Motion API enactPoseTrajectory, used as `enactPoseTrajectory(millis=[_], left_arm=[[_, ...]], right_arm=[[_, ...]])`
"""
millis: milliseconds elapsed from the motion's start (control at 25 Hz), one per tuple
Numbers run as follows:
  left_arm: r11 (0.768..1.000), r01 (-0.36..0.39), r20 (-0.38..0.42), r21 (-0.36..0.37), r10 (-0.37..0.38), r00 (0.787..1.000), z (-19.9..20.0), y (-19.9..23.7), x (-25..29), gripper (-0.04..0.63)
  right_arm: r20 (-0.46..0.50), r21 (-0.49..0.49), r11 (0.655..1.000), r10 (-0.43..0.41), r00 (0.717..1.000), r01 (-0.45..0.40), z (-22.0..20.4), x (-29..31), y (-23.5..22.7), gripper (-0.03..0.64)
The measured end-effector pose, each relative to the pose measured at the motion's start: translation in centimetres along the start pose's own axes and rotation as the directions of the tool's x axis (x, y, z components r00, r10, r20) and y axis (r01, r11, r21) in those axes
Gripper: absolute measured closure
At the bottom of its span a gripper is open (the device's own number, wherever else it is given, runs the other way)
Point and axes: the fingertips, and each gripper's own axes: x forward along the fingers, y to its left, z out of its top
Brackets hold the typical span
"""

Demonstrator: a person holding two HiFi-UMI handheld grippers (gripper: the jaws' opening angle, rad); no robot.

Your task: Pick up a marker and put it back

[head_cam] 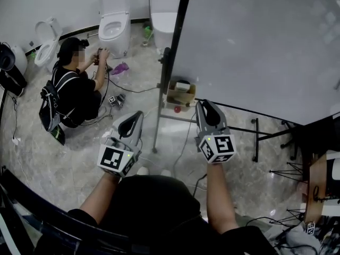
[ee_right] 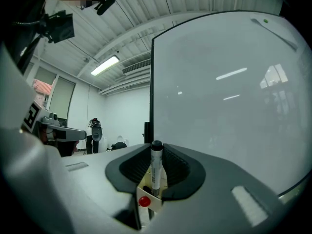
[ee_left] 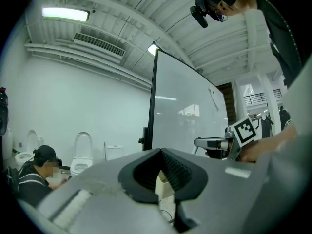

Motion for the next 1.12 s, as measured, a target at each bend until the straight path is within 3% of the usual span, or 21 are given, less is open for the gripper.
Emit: enactPoseTrajectory(millis=[1120], left_arm=[[0.979,0.205,0.034,0.001,-0.205,0.978,0.7,-4.8,1.4,0.591]], right_arm=[[0.112,-0.001,0.997,-0.074,0.991,0.075,5.1,-8.5,3.2,0.538]])
